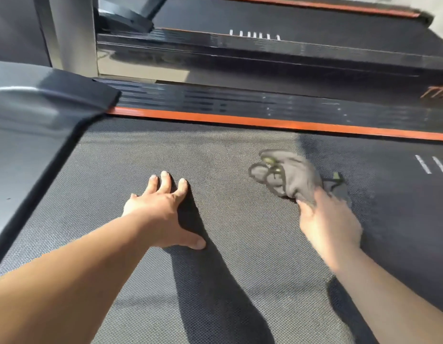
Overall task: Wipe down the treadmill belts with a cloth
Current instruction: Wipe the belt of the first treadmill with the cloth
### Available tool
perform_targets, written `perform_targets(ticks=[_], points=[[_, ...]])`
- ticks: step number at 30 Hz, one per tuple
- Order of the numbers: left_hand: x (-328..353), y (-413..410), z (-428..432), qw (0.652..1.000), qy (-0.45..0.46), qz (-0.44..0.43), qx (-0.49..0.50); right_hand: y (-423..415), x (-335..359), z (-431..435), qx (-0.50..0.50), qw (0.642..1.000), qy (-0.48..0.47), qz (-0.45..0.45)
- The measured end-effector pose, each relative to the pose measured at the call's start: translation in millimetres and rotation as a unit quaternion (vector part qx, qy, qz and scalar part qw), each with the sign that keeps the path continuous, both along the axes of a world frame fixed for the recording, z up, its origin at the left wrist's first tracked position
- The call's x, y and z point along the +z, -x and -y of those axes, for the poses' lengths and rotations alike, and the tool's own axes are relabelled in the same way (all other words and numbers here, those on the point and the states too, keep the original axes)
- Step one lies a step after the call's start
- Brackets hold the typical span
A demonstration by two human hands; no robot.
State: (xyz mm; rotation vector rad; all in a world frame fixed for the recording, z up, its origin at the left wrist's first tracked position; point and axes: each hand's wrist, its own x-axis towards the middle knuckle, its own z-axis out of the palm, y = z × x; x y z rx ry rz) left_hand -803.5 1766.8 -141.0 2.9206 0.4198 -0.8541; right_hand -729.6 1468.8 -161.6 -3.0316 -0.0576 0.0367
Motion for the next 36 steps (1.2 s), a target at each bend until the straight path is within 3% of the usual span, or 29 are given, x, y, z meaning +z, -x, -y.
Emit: perform_targets(ticks=[2, 5, 9, 11, 13, 15, 18, 20, 22, 24, 26, 28, 32, 36], points=[[0, 0, 1, 1.000, -0.002, -0.006, 0.000, 24, -7, -16, -0.006, 0.999, 0.007, 0.030], [4, 3, 6, 1.000, 0.003, -0.004, 0.009, 73, -18, -49, 0.062, 0.996, -0.019, 0.066], [12, 12, 26, 0.998, -0.026, 0.059, -0.017, 114, -18, -29, 0.303, 0.949, -0.032, 0.081], [14, 28, 46, 0.992, -0.030, 0.111, -0.056, 104, -15, 2, 0.370, 0.927, -0.009, 0.057], [11, 53, 70, 0.990, -0.017, 0.120, -0.075, 80, -1, 29, 0.291, 0.957, 0.017, 0.012], [7, 80, 92, 0.993, 0.018, 0.086, -0.074, 67, 10, 44, 0.114, 0.992, 0.023, -0.049], [8, 113, 118, 0.993, 0.072, 0.064, -0.068, 87, 9, 39, -0.025, 0.999, 0.023, -0.037], [11, 127, 131, 0.993, 0.076, 0.056, -0.066, 118, 6, 21, 0.015, 0.999, 0.045, -0.011], [12, 138, 140, 0.996, 0.065, 0.040, -0.055, 152, 5, 8, 0.131, 0.991, 0.026, -0.011], [11, 150, 147, 0.998, 0.040, 0.026, -0.027, 162, 5, 19, 0.264, 0.964, -0.031, 0.027], [10, 163, 152, 1.000, 0.021, 0.006, 0.003, 152, 11, 39, 0.309, 0.950, -0.023, 0.027], [5, 175, 150, 0.999, 0.033, -0.018, 0.027, 139, 22, 56, 0.269, 0.962, 0.029, -0.044], [1, 180, 147, 0.998, 0.050, -0.037, 0.026, 134, 13, 55, 0.031, 0.997, 0.062, -0.035], [-3, 181, 150, 0.999, 0.035, -0.025, 0.028, 166, -8, 10, 0.012, 0.999, -0.018, -0.026]])
